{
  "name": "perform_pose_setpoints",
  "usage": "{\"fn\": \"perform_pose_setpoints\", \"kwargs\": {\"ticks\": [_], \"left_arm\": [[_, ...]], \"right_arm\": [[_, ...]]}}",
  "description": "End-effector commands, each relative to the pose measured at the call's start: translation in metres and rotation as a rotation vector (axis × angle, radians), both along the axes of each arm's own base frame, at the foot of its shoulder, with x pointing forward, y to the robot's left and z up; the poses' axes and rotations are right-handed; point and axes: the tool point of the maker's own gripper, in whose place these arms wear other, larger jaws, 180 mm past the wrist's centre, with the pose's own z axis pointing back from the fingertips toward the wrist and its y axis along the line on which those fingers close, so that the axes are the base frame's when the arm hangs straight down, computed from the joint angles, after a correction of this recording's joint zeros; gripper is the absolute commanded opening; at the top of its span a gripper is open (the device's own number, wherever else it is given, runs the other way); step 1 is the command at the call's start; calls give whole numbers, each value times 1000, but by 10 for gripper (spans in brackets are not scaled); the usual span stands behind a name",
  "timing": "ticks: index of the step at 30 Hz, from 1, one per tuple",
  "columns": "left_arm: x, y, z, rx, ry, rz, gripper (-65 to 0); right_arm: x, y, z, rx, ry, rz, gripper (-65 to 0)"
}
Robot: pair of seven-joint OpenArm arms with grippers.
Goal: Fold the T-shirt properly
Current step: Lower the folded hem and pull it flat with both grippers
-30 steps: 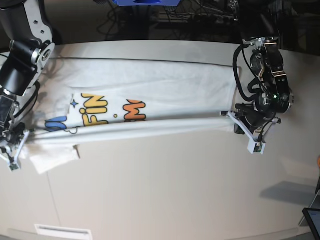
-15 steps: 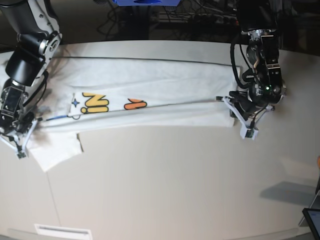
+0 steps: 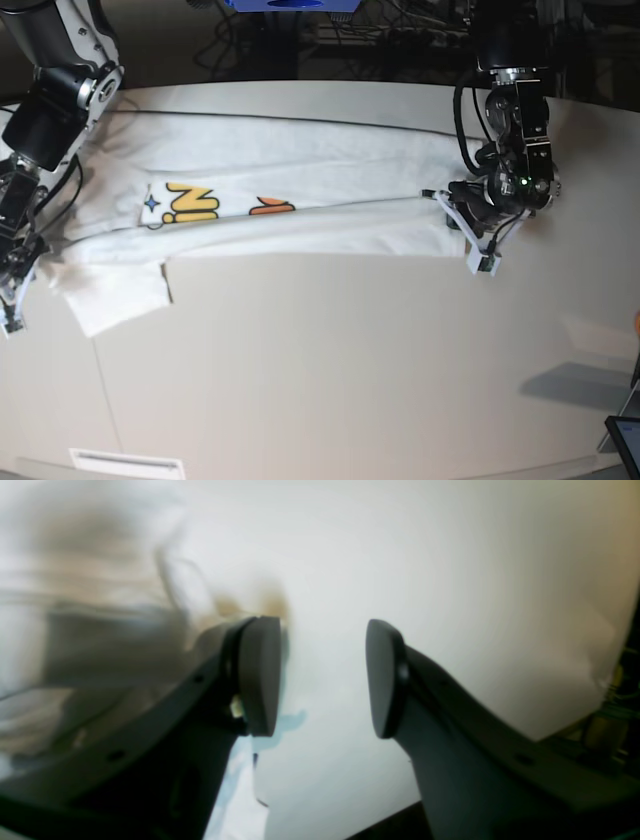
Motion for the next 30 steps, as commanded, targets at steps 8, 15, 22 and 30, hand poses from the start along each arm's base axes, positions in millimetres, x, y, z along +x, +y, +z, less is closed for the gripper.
{"fn": "perform_pose_setpoints", "kwargs": {"ticks": [8, 15, 22, 30], "left_arm": [[-6, 6, -6, 17, 5, 11, -650], [-7, 5, -5, 16, 2, 9, -650], [-7, 8, -5, 16, 3, 18, -650], [-7, 8, -4, 12, 0, 19, -650]], "right_arm": [[30, 3, 35, 7, -114, 7, -379], [82, 44, 13, 245, -108, 93, -244], [127, 76, 5, 464, -145, 150, -225], [137, 95, -16, 622, -129, 164, -221]]}}
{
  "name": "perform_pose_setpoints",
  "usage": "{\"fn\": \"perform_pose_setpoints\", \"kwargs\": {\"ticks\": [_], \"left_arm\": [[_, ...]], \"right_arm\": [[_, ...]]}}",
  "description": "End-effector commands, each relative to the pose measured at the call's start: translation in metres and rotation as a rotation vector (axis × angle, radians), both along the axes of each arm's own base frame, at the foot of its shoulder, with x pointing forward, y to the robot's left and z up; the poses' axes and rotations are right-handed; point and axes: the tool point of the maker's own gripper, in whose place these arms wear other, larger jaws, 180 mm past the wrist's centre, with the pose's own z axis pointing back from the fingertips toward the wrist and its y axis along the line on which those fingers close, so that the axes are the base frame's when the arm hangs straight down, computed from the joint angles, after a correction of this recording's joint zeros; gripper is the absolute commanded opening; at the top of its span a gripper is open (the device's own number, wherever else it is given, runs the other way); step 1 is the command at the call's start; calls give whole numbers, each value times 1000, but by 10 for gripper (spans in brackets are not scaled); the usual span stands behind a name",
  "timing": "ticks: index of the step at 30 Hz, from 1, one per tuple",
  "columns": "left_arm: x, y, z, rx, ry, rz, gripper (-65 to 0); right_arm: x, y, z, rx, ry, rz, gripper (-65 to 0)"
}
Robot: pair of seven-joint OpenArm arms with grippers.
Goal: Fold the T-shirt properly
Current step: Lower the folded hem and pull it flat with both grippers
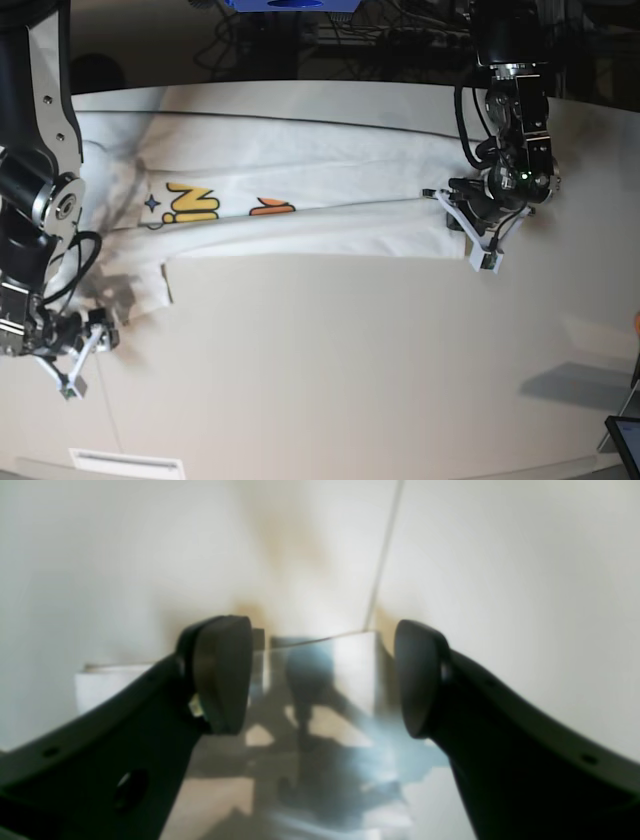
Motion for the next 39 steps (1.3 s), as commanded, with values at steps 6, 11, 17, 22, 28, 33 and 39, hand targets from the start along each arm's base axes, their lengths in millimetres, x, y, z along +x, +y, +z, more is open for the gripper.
{"fn": "perform_pose_setpoints", "kwargs": {"ticks": [6, 11, 17, 22, 28, 33, 39], "left_arm": [[-8, 6, -4, 25, 47, 7, -650], [-6, 7, -3, 26, 43, 11, -650], [-5, 7, -2, 27, 40, 9, -650], [-5, 6, -2, 27, 43, 6, -650], [-4, 4, -2, 25, 42, 2, -650], [-5, 6, -2, 25, 41, 7, -650], [-4, 6, 0, 26, 36, 8, -650]], "right_arm": [[8, -10, 2, 24, -69, -69, -221], [-2, -12, -14, 16, -48, -95, -221], [-11, -12, -25, 15, -25, -97, -353], [-13, -12, -27, 13, -15, -97, -631], [-21, -18, -27, -20, 54, -96, -640], [-28, -29, -21, -83, 76, -92, -644], [-43, -34, -3, -220, 91, -39, -644]]}}
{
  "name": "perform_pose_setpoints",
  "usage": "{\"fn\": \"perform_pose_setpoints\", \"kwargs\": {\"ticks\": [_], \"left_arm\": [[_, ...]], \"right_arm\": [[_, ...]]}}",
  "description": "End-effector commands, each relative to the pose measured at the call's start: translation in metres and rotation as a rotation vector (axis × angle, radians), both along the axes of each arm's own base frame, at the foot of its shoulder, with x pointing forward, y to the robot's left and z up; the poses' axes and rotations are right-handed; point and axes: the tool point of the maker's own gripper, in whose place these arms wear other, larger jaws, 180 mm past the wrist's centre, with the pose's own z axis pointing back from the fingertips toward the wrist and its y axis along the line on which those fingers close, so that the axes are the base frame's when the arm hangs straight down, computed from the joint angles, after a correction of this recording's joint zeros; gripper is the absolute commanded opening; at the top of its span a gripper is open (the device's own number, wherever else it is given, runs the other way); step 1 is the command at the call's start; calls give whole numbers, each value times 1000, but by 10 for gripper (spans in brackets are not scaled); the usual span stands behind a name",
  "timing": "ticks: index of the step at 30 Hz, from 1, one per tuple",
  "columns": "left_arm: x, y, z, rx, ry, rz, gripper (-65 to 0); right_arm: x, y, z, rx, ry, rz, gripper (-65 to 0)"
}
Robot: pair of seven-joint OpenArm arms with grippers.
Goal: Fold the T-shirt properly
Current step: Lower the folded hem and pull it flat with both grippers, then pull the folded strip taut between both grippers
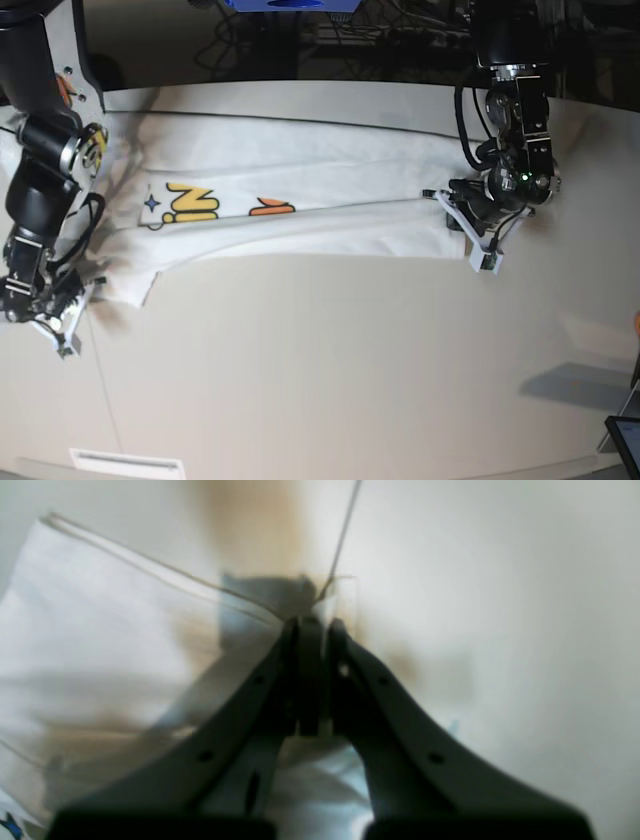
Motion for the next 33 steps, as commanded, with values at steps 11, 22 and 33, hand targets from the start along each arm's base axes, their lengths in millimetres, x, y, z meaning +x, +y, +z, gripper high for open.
{"fn": "perform_pose_setpoints", "kwargs": {"ticks": [11, 22, 33], "left_arm": [[3, 0, 21, 49, -36, -20, -650], [0, 4, 21, 63, -20, -21, -650], [2, 9, 25, 82, -15, -24, -650]], "right_arm": [[-14, -5, 90, -379, -91, 59, -644], [-82, -13, 99, -532, 2, 12, -643], [-129, 7, 80, -542, 67, 5, -643]]}}
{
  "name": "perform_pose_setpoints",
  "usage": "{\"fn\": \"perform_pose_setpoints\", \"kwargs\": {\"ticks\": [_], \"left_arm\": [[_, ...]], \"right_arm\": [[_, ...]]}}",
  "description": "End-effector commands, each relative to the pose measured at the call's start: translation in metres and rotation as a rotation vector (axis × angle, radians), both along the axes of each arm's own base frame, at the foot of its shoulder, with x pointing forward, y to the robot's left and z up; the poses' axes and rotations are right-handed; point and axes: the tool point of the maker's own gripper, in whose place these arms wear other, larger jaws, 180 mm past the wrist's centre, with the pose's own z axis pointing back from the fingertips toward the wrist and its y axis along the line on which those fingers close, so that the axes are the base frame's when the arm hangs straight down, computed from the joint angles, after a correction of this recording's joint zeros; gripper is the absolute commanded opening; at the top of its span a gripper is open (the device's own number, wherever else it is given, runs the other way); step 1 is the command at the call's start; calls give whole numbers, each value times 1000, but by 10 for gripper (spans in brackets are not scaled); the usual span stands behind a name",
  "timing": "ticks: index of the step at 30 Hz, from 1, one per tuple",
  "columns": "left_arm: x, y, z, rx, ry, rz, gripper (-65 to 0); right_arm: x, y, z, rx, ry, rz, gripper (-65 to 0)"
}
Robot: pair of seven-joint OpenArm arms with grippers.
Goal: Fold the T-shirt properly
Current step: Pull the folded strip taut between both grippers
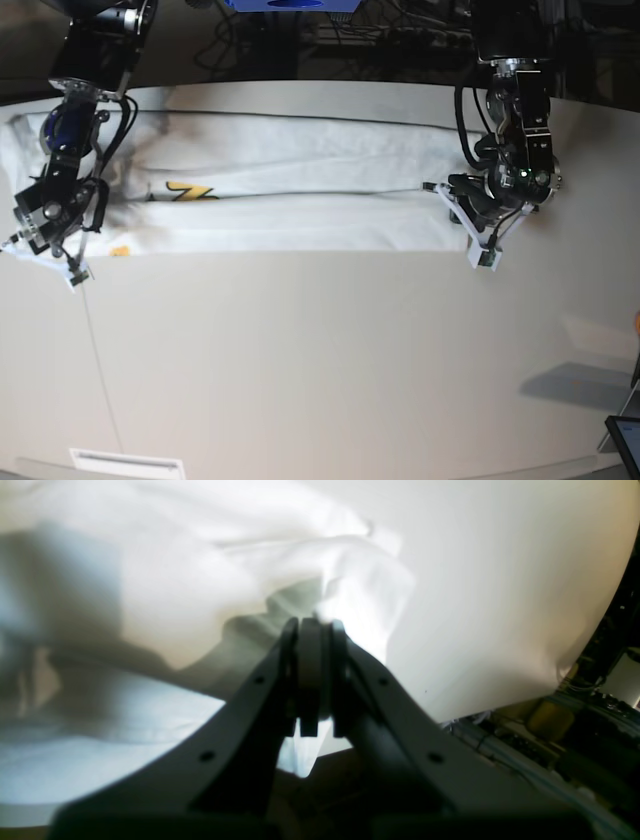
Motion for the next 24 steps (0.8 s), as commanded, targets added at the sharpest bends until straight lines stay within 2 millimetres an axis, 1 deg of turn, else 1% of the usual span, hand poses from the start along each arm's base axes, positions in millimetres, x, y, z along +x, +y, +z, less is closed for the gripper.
{"fn": "perform_pose_setpoints", "kwargs": {"ticks": [1, 3, 7, 9, 11, 16, 19, 22, 23, 24], "left_arm": [[9, 6, 13, 26, -40, -8, -650], [9, 5, 13, 36, -37, -27, -650], [10, 5, 22, 68, -58, -64, -650], [11, 4, 28, 74, -75, -71, -650], [12, 7, 31, 87, -80, -74, -650], [12, 12, 32, 101, -78, -75, -650], [4, 13, 26, 103, -58, -77, -650], [1, 13, 24, 101, -51, -79, -650], [-1, 11, 24, 96, -51, -82, -650], [-1, 10, 29, 106, -64, -89, -650]], "right_arm": [[3, -3, 11, -26, -28, -12, -643], [0, -1, 13, -47, -25, -19, -643], [-7, -8, 15, -102, -3, -39, -643], [-13, -9, 11, -108, 16, -41, -643], [-18, -9, 7, -108, 31, -40, -643], [-30, -9, -2, -108, 64, -37, -641], [-36, -9, -6, -108, 82, -37, -641], [-38, -9, -8, -107, 91, -38, -641], [-41, -9, -10, -105, 98, -36, -641], [-42, -9, -11, -105, 101, -36, -641]]}}
